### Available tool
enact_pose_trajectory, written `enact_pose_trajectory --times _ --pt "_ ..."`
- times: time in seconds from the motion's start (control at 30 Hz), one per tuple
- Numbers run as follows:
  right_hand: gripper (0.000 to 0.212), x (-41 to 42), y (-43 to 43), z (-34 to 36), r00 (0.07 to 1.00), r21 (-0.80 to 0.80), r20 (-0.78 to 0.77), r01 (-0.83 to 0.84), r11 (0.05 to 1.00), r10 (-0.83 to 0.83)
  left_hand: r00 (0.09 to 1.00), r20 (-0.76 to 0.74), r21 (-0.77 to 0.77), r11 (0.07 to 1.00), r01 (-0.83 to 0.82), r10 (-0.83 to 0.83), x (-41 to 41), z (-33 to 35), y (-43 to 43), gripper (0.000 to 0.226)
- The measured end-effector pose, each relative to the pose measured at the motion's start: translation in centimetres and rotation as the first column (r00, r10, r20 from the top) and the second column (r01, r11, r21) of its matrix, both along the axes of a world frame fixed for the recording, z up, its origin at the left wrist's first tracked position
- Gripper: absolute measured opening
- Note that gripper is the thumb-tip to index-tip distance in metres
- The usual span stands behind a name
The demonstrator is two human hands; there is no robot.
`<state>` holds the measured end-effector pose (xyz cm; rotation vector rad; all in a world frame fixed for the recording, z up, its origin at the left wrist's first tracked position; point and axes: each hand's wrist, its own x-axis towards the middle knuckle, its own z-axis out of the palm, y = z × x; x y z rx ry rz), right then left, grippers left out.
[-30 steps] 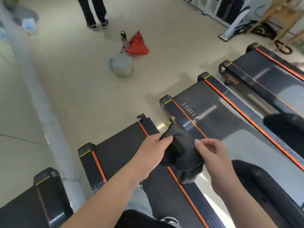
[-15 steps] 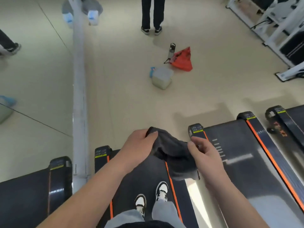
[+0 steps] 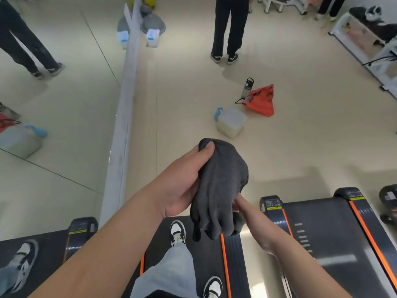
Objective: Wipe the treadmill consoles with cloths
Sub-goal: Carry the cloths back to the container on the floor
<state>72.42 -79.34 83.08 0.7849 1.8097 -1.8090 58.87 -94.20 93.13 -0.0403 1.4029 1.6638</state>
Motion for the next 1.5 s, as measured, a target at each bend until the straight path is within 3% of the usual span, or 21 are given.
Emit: enact_pose_trajectory --times 0.17,0.3,0.43,0.53,0.57,0.63,0.67,0.73,0.8,0.87,0.97,1.1,1.17,1.33,1.5 --pt "0.105 -8.6 -0.4 -0.9 0.999 -0.187 -0.037 0.026 0.982 -0.034 0.997 0.075 -0.002 1.000 -0.004 0.004 -10.0 -0.3 0.7 0.038" --pt "0.049 -16.2 -0.2 -1.0 0.996 -0.415 0.037 0.086 0.906 -0.078 0.979 0.186 0.090 0.994 0.070 -0.086 -17.5 0.1 2.3 0.045" --pt "0.033 -22.8 -0.2 -0.6 0.995 -0.544 0.018 0.092 0.834 -0.098 0.976 0.203 0.100 0.993 0.057 -0.077 -24.9 -0.6 3.9 0.053" --pt "0.056 -26.8 0.5 -1.5 0.962 -0.613 0.048 0.241 0.752 -0.269 0.959 0.263 0.082 0.988 -0.127 0.102 -30.3 -4.0 4.3 0.051" --pt "0.064 -28.2 0.8 -1.6 0.935 -0.620 0.088 0.322 0.715 -0.344 0.942 0.269 0.012 0.977 -0.212 0.201 -31.8 -5.8 4.1 0.054" --pt "0.056 -31.1 2.1 -2.0 0.865 -0.627 0.133 0.451 0.635 -0.483 0.931 0.186 -0.181 0.942 -0.283 0.315 -33.9 -9.9 3.5 0.060" --pt "0.052 -32.6 2.9 -2.4 0.839 -0.626 0.159 0.493 0.604 -0.520 0.945 0.157 -0.251 0.937 -0.242 0.286 -34.4 -11.6 3.3 0.060" --pt "0.047 -35.4 4.7 -3.4 0.824 -0.616 0.183 0.522 0.590 -0.537 0.982 0.174 -0.301 0.954 -0.018 0.073 -34.4 -14.2 3.7 0.064" --pt "0.031 -37.9 6.6 -6.2 0.858 -0.594 0.164 0.480 0.646 -0.487 0.976 0.187 -0.279 0.946 0.164 -0.114 -34.4 -16.4 5.1 0.066" --pt "0.032 -40.3 8.5 -9.3 0.884 -0.485 0.159 0.459 0.745 -0.440 0.974 0.153 -0.302 0.931 0.206 -0.166 -35.3 -18.7 7.3 0.066" --pt "0.038 -43.7 12.7 -13.8 0.848 -0.392 0.149 0.523 0.757 -0.509 0.964 0.055 -0.419 0.870 0.260 -0.262 -38.6 -22.9 11.9 0.074" --pt "0.032 -48.2 20.2 -21.8 0.846 -0.216 0.066 0.530 0.820 -0.530 0.953 -0.062 -0.399 0.883 0.247 -0.295 -43.5 -31.6 20.4 0.028" --pt "0.030 -50.7 24.9 -25.3 0.858 -0.129 0.015 0.511 0.850 -0.514 0.951 -0.130 -0.336 0.914 0.226 -0.282 -46.5 -35.6 25.6 0.022" --pt "0.036 -52.6 34.5 -28.9 0.739 0.028 0.029 0.672 0.740 -0.673 0.908 -0.305 -0.403 0.903 0.149 -0.286 -53.5 -37.7 35.4 0.024" --pt "0.046 -56.7 43.6 -28.3 0.601 0.003 -0.073 0.798 0.602 -0.796 0.837 -0.422 -0.406 0.899 0.168 -0.347 -63.0 -36.9 43.4 0.027"
